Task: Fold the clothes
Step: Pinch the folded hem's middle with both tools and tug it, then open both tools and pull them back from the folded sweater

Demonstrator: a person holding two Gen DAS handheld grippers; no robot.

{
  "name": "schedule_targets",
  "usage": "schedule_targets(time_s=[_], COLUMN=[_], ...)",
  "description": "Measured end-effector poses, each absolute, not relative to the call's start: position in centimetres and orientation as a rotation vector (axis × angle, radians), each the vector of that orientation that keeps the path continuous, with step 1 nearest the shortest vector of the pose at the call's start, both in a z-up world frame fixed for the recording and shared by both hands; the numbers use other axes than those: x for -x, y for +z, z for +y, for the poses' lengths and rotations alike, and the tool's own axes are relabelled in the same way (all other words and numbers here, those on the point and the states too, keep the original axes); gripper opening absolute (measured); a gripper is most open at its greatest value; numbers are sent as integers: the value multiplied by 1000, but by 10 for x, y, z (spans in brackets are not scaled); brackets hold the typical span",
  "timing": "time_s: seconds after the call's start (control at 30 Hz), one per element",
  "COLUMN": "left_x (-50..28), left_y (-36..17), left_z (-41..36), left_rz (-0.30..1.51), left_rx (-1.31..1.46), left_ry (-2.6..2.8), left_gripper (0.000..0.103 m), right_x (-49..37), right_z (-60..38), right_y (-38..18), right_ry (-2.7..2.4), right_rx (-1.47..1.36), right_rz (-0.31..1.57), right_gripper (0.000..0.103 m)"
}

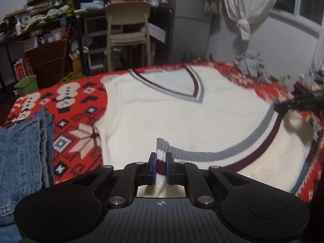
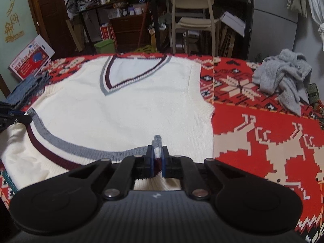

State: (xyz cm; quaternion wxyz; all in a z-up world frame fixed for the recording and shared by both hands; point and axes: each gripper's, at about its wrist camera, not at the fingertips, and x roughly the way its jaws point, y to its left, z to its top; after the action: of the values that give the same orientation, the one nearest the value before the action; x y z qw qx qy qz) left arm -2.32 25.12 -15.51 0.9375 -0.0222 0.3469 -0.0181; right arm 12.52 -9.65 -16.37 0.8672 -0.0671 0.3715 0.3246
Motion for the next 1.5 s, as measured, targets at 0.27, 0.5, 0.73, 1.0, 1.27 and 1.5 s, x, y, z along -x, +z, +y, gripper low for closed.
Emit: schedule_targets(time_s=[0.27,0.5,0.73,1.0,1.27,1.5], left_x=[-9,-37,-41,-47,-49,-35], left_y=[-137,-155,-181,-179,-186,-168], left_z=[261,270,275,278,277,274], left_rz=[666,690,753,741,745,696], left_rx=[4,34,45,47,30,-31], left_ry=[9,28,63,73,110,168], left_gripper=[9,8,9,9,19,35], right_x=[-148,-178,-187,-197,-195,-183], right_z=[-95,-87,-82,-75,-72,-76], right_y=[-137,-160,-177,-179,-197,-183], right_ry=[635,592,574,571,522,480], right_rx=[58,5,28,50,70,102], right_rz=[713,744,777,797,788,720], right_gripper=[7,7,7,7,13,27])
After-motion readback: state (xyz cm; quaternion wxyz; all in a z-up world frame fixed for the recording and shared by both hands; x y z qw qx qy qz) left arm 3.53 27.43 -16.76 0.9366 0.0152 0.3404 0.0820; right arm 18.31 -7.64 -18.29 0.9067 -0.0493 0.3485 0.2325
